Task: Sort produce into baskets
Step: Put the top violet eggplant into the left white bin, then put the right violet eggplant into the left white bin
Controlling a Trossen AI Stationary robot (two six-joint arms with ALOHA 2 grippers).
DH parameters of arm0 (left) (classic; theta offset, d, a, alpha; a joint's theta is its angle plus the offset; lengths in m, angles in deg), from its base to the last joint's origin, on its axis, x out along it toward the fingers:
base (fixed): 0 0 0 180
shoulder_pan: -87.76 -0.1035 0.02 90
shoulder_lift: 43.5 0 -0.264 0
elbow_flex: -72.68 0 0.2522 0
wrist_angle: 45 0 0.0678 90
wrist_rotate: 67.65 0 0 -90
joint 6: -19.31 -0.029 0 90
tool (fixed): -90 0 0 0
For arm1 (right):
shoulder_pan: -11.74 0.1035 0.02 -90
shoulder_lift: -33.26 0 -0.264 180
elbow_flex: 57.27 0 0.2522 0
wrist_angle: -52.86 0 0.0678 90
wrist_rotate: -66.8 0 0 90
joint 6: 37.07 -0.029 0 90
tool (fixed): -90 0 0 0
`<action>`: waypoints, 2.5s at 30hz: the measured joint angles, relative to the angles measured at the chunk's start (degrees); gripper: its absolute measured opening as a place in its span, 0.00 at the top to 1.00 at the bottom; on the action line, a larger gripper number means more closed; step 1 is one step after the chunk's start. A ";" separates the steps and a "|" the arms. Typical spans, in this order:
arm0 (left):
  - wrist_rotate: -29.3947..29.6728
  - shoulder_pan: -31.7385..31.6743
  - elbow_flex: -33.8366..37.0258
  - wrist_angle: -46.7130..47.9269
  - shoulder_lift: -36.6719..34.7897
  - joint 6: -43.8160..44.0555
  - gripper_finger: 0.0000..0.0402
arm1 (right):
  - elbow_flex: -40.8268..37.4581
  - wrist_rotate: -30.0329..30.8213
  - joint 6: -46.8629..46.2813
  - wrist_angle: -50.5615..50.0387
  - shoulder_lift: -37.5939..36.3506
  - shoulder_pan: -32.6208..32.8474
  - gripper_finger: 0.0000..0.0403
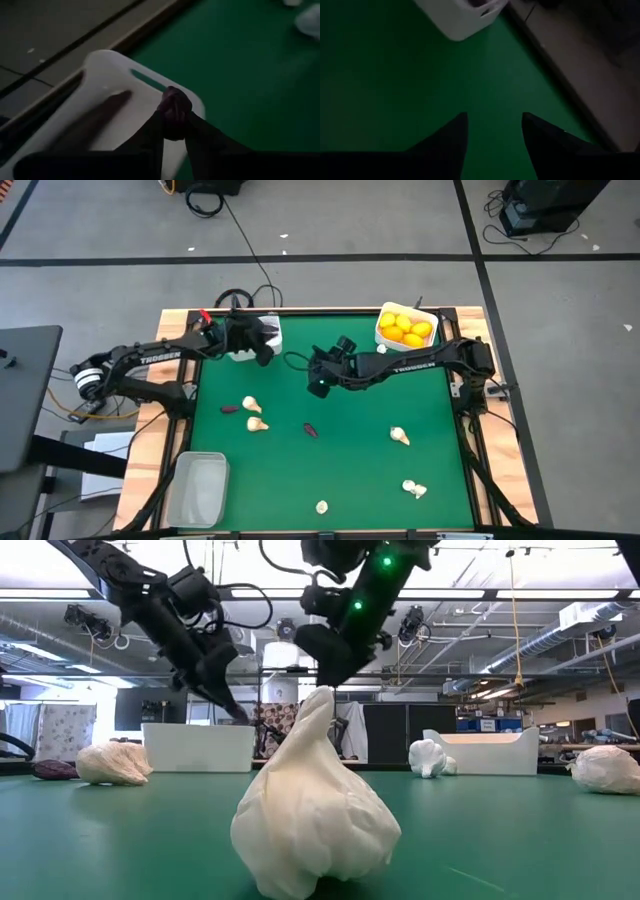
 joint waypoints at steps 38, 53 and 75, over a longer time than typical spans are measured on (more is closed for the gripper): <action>-7.77 23.79 3.92 -5.69 -4.94 -6.25 0.52 | -14.15 -17.44 -10.83 27.44 4.63 17.18 0.50; 0.29 40.59 16.23 -31.82 -1.38 -4.34 0.52 | -14.04 -11.73 -11.99 31.66 12.01 19.03 0.50; -2.95 42.15 17.62 -41.48 13.25 3.61 0.46 | -14.26 6.20 9.61 39.40 12.79 17.63 0.93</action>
